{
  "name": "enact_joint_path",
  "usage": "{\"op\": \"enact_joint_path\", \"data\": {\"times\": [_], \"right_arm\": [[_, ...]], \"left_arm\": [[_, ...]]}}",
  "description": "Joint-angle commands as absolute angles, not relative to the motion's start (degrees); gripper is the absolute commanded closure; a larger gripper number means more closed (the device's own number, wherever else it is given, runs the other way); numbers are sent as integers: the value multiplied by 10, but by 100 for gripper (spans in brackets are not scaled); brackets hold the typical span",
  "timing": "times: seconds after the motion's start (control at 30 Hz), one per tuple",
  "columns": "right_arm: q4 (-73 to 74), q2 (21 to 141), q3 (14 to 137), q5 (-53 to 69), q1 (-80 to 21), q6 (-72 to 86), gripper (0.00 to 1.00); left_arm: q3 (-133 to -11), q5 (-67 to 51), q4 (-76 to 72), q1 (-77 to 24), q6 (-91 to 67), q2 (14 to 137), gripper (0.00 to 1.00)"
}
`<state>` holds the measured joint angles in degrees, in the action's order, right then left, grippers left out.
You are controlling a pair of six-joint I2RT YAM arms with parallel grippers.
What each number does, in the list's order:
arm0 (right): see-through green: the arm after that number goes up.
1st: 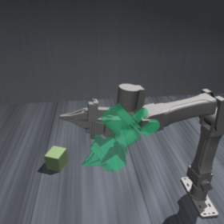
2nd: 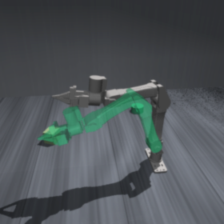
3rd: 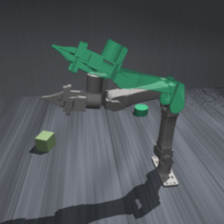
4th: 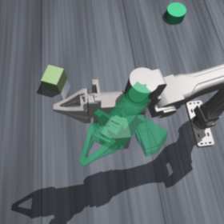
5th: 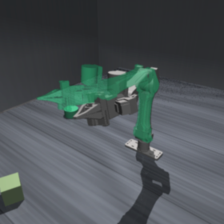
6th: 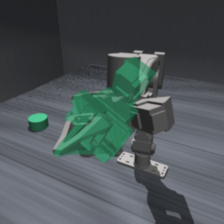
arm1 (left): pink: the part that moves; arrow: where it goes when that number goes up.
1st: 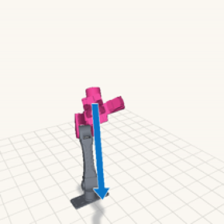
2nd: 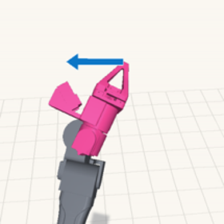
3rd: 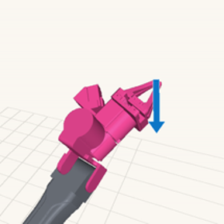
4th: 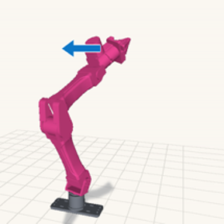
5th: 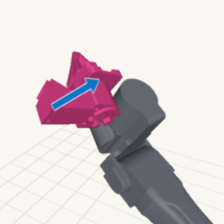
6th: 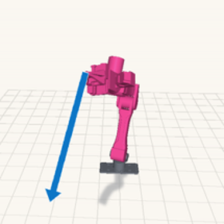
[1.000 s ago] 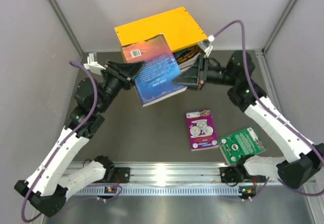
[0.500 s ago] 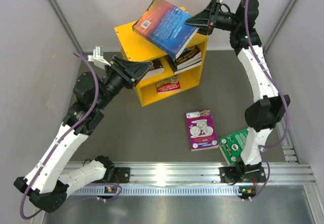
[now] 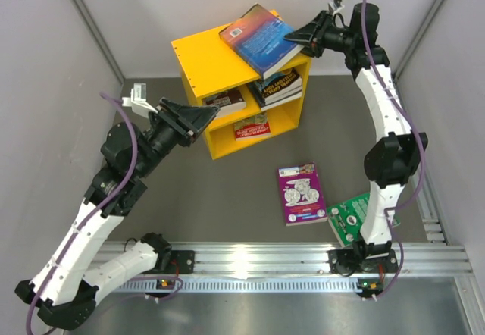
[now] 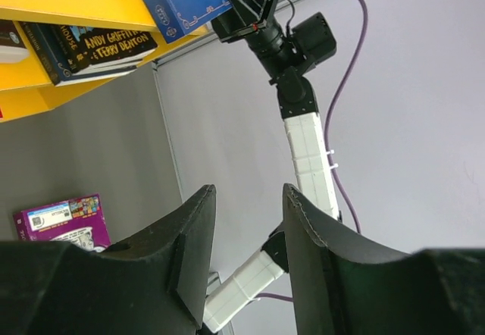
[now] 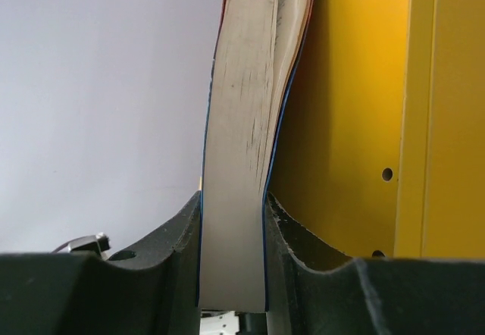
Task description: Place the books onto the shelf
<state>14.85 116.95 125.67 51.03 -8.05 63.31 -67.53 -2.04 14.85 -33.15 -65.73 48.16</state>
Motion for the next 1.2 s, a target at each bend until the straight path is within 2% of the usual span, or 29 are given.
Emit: {"op": "enact_joint_path", "data": {"times": [0.0, 0.27, 0.63, 0.67, 0.7, 0.73, 0.83, 1.17], "right_arm": [[137, 1103, 1270, 460, -77, 564, 100], [226, 1064, 1252, 333, -76, 471, 100], [217, 1065, 1236, 378, -79, 454, 100], [217, 1065, 1235, 381, -79, 452, 97], [220, 1064, 1234, 384, -79, 448, 85], [227, 1063, 1234, 379, -79, 443, 43], [262, 1053, 1234, 357, -77, 414, 1], [445, 987, 1259, 165, -12, 312, 0]], "left_arm": [[-663, -7, 149, -334, -647, 472, 55], [-655, -10, 148, -334, -650, 475, 55], [-652, -9, 150, -334, -655, 468, 56], [-650, -9, 149, -334, -655, 467, 56], [-650, -10, 149, -334, -657, 466, 56], [-649, -11, 149, -334, -657, 466, 56], [-650, -15, 151, -334, -661, 465, 57], [-666, -28, 199, -334, -650, 458, 60]]}}
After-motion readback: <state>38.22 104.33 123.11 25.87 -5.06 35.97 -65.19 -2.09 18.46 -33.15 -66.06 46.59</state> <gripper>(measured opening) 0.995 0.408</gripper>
